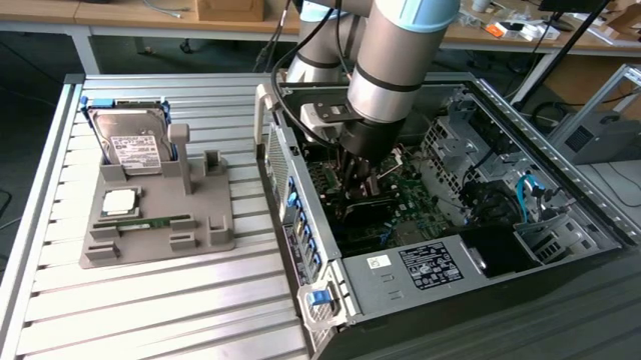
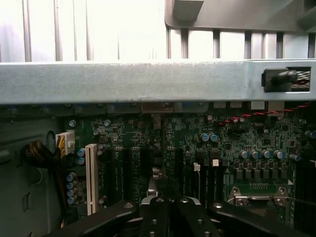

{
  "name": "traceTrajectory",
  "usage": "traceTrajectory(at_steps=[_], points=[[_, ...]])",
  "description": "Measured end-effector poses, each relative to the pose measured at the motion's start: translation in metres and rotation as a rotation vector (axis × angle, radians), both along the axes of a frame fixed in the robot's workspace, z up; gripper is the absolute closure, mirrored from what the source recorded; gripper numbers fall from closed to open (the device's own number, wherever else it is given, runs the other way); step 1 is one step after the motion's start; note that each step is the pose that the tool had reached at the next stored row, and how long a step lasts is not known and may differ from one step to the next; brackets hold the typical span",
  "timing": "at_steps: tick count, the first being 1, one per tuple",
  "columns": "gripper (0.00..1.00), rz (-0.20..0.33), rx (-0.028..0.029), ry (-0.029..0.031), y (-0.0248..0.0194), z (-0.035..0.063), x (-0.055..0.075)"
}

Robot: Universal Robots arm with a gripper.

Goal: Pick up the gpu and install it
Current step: 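Press down on the gpu until it lock into place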

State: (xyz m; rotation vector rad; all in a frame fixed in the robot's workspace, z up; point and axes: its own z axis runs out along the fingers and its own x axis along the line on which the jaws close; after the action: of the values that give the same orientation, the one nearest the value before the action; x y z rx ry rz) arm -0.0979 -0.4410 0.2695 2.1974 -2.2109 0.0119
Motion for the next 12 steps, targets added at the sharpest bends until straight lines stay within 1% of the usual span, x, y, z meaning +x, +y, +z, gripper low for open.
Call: traceTrajectory(at_steps=[3, 4, 5, 6, 7, 10, 12], points=[[0.89, 0.0, 0.0, 0.0, -0.0001, 0.0004, 0.0], [0.89, 0.0, 0.0015, -0.0007, 0.0, 0.0018, 0.0], [0.89, 0.0, 0.0022, -0.0008, 0.0001, 0.0045, 0.0], [0.89, 0.0, -0.0001, 0.0, 0.0, 0.0111, 0.0], [0.89, 0.0, 0.0001, -0.0002, 0.0001, 0.0146, 0.0], [0.89, 0.0, -0.0001, -0.0002, 0.0002, 0.0152, 0.003], [0.89, 0.0, -0.0003, 0.0023, 0.0002, 0.0153, 0.01]])
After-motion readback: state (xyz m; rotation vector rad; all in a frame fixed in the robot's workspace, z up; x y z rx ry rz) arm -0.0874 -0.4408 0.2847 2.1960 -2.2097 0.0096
